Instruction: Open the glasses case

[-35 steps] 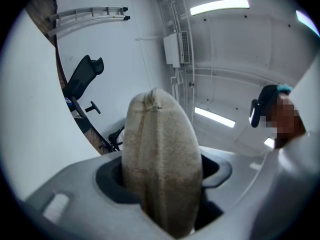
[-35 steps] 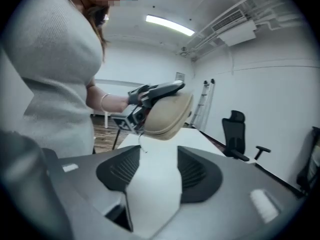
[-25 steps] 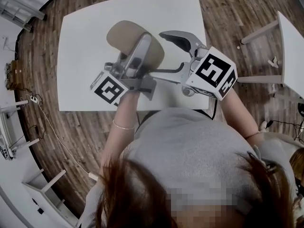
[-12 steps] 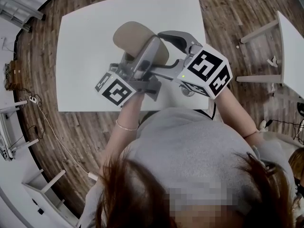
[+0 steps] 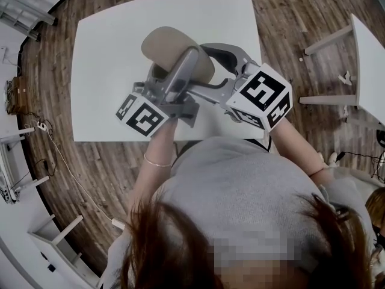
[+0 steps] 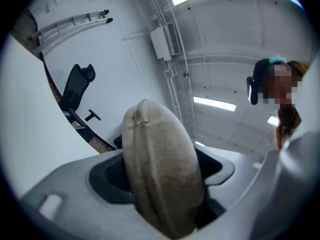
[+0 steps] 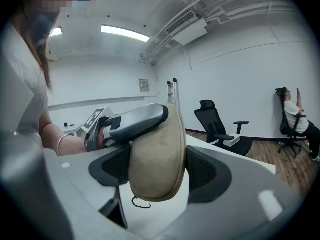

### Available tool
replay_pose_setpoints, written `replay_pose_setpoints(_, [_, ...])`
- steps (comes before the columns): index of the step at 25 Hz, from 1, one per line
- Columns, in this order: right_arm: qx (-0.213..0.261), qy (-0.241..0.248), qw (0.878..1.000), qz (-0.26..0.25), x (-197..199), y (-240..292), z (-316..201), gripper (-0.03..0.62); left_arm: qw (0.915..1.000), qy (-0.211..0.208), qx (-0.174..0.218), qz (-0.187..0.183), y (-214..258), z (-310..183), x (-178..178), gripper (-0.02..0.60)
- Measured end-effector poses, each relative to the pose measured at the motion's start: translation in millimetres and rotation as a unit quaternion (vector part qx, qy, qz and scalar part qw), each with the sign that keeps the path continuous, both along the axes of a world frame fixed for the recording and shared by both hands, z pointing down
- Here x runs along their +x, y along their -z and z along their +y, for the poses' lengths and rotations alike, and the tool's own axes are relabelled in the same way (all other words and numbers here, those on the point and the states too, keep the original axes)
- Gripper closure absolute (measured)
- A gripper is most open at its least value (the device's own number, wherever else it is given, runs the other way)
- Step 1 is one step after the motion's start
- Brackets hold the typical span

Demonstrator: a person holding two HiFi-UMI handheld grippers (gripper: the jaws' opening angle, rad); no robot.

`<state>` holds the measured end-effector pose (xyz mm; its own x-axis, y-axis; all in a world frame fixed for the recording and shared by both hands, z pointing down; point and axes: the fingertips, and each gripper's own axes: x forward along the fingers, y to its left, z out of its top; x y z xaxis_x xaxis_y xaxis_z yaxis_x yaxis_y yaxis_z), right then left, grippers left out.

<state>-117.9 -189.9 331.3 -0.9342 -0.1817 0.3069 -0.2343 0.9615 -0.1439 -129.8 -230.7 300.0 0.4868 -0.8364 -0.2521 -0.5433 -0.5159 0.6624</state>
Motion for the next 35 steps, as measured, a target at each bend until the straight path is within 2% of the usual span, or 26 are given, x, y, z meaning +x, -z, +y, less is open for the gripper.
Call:
replay_pose_setpoints(3, [-0.003, -0.002, 1.0, -0.004, 0.0, -1.6, 2.0, 0.243, 0.9996, 0.018, -0.006, -0.021, -6.3, 2.4, -9.0, 0.195])
replay_pose_setpoints(12, [-0.009, 0.002, 1.0, 0.003, -1.9, -20.8, 11.8, 0.252, 0.9979, 0.027, -0.048, -0.035, -39.2, 11.6, -30.2, 0.11])
replay_pose_setpoints(15, [-0.009, -0.009, 1.0, 0.014, 2.6, -37.6, 7.1, 0.253, 0.9969, 0.05, -0.041, -0.045, -43.6, 20.3, -49.5, 0.11])
replay_pose_setpoints(18, [-0.038, -0.018, 0.999, 0.033, 4.8, -72.7, 0.9, 0.255, 0.9944, 0.073, -0.038, -0.065, -47.7, 27.9, -65.1, 0.11])
replay_pose_setpoints(23, [-0.05, -0.018, 0.995, 0.09, -1.0, -127.7, -4.3, 0.262, 0.9892, 0.096, -0.04, -0.104, -51.1, 34.7, -63.4, 0.112])
replay_pose_setpoints(28, [-0.078, -0.021, 0.988, 0.133, -3.0, -150.8, -3.2, 0.269, 0.9853, 0.103, -0.028, -0.133, -47.3, 41.6, -62.5, 0.181])
replay_pose_setpoints(32, [-0.081, -0.02, 0.982, 0.171, 1.8, -170.7, 1.4, 0.27, 0.9837, 0.105, -0.019, -0.145, -43.2, 44.9, -61.9, 0.216])
replay_pose_setpoints(35, [-0.087, -0.024, 0.98, 0.174, 1.7, -176.6, 1.6, 0.27, 0.9803, 0.105, -0.014, -0.167, -39.8, 47.4, -59.4, 0.338])
